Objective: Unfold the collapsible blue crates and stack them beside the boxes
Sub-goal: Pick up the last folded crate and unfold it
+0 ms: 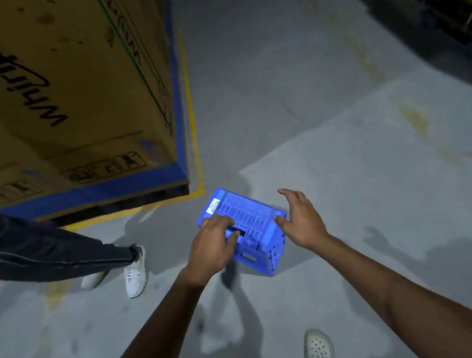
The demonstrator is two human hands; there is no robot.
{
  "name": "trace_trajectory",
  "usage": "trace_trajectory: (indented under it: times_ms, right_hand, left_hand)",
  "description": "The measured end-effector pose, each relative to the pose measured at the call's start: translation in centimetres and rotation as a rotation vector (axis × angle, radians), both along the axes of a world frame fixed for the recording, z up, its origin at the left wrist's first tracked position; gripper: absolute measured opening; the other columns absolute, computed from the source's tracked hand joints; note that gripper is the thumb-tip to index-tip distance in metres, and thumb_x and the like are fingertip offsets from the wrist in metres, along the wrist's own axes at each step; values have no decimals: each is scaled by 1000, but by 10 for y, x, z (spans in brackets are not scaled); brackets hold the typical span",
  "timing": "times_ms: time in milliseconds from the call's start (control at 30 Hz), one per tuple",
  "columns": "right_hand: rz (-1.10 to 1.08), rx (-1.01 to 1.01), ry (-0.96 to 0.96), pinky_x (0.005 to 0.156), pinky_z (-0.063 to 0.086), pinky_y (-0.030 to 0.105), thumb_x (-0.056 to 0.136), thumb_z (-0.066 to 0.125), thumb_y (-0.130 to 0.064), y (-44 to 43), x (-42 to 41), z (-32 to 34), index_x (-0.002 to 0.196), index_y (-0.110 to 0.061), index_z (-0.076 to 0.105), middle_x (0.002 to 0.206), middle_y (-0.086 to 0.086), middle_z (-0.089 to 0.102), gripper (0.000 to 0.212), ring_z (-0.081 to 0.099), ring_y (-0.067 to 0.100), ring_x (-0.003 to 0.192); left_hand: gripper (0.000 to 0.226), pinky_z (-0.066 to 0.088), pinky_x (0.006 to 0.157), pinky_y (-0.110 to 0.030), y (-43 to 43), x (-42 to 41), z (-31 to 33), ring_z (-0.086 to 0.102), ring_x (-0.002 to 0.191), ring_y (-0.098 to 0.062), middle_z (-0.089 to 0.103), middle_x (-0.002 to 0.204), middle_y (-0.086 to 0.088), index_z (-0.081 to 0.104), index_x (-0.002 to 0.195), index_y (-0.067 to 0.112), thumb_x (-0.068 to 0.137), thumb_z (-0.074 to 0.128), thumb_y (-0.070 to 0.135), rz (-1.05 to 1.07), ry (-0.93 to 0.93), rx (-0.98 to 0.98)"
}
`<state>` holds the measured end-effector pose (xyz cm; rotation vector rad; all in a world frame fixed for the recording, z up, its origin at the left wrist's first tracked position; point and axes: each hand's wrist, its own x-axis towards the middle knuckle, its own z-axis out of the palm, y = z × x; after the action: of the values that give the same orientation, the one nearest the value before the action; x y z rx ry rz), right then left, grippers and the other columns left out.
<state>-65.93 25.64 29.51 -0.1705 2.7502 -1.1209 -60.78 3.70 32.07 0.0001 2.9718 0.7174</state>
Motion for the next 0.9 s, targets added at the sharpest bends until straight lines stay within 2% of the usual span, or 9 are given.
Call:
trace_trajectory:
  times_ms: [167,300,433,500,600,667,733,833,900]
  right_hand:
    - [-151,38,-204,102,41,41,83,67,-22,-32,12,-84,140,-14,43,135,14,48,62,47,33,125]
    - [-126,154,-283,100,43,41,84,65,-24,-53,20,-144,142,-16,40,137,13,45,63,47,34,124]
    - [-101,247,-317,100,43,40,85,64,-26,-64,11,-188,141,-18,42,140,10,43,61,46,33,125]
    - [-90,285,-332,100,44,41,86,63,-27,-69,3,-208,141,-19,42,141,8,42,59,45,31,125]
    - [-23,339,-304,101,43,41,85,64,-27,-76,-11,-239,141,-20,41,145,7,38,61,40,30,128]
    - [54,401,-260,106,38,42,84,65,-30,-81,-21,-260,146,-20,34,154,10,27,70,29,31,138]
    - [160,502,-222,115,27,44,84,67,-36,-86,-33,-282,153,-22,19,162,12,7,85,9,31,148]
    - [299,655,-195,120,5,51,83,67,-48,-97,-50,-311,155,-24,-1,160,13,-20,102,-18,32,147]
    - [320,694,-196,117,0,57,78,67,-57,-105,-56,-333,154,-25,-9,157,15,-26,112,-25,35,144]
  left_hand:
    - [32,45,95,-39,-21,-18,-86,52,116,-32,58,120,-10,58,117,11,89,61,26,-37,-148,29]
    - [38,45,96,-43,-32,-27,-160,49,116,-32,54,124,-9,55,120,13,86,61,30,-38,-277,24]
    - [38,44,97,-43,-32,-40,-212,46,116,-33,50,126,-9,52,121,14,87,57,28,-107,-307,-6]
    - [41,44,98,-43,-31,-50,-235,42,121,-32,47,130,-9,50,126,13,88,57,28,-140,-312,-31]
    - [53,37,109,-45,-31,-68,-270,26,140,-30,33,148,-11,41,138,13,90,57,31,-211,-302,-129]
    - [65,26,117,-46,-32,-79,-291,12,147,-31,18,158,-13,31,147,13,91,57,32,-259,-303,-200]
    - [75,14,121,-46,-34,-89,-311,4,149,-31,9,161,-14,19,152,13,91,58,33,-310,-310,-270]
    - [89,4,121,-48,-40,-94,-343,-7,149,-31,-5,162,-16,2,155,12,89,56,35,-365,-367,-361]
    - [96,0,120,-51,-38,-90,-363,-13,148,-34,-13,161,-18,-6,154,12,85,56,35,-366,-359,-425]
